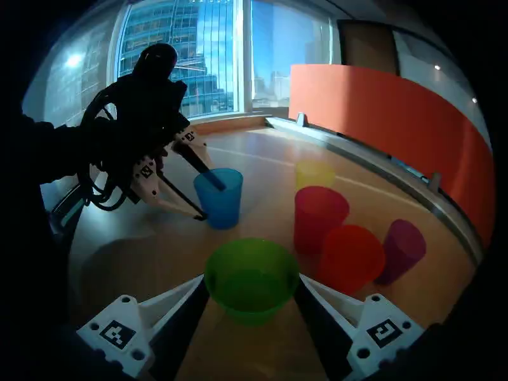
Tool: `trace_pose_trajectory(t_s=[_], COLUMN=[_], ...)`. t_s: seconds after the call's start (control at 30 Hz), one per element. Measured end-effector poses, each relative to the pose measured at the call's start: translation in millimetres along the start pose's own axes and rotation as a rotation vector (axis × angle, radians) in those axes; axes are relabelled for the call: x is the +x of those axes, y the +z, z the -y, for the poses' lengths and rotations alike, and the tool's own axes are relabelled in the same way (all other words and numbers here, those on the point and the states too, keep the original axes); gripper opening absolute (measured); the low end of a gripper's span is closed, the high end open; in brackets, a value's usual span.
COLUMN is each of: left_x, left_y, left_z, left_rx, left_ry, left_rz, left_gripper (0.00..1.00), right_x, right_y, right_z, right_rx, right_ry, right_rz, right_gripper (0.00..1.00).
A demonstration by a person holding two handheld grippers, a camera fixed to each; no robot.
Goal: Pour water
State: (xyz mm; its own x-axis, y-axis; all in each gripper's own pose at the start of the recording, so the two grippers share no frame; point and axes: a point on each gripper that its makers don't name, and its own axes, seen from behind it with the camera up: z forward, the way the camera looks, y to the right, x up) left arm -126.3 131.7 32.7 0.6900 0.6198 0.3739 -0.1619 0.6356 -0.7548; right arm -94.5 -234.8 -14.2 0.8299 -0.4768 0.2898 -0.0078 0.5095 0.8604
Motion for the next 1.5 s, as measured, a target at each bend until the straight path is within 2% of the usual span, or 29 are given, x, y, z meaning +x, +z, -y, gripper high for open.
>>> trace_pose_trajectory(t_s=[0.47, 0.63, 0.77, 1.1, 1.5], left_x=[-11.1, -10.8, -11.3, -17.3, -20.5], left_y=[-7.2, -11.2, -15.2, -26.3, -47.7], left_z=[-1.3, -2.0, -1.8, -3.0, -6.6], left_rx=[0.003, 0.004, 0.009, 0.027, 0.072], left_ry=[-0.006, -0.009, -0.011, -0.018, -0.049], left_rz=[0.01, 0.008, 0.004, -0.003, -0.038], left_gripper=[0.85, 0.85, 0.85, 0.85, 0.85], right_x=[-6.4, -9.2, -11.0, -21.0, -32.3], right_y=[-0.8, -0.3, -2.6, -22.7, -56.4], right_z=[0.5, 0.3, -0.2, -3.5, -8.3], right_rx=[-0.013, -0.023, -0.031, -0.074, -0.15], right_ry=[-0.004, 0.007, 0.015, -0.004, 0.032], right_rz=[0.002, 0.012, 0.016, 0.031, 0.007], right_gripper=[0.92, 1.0, 1.0, 1.0, 1.0])
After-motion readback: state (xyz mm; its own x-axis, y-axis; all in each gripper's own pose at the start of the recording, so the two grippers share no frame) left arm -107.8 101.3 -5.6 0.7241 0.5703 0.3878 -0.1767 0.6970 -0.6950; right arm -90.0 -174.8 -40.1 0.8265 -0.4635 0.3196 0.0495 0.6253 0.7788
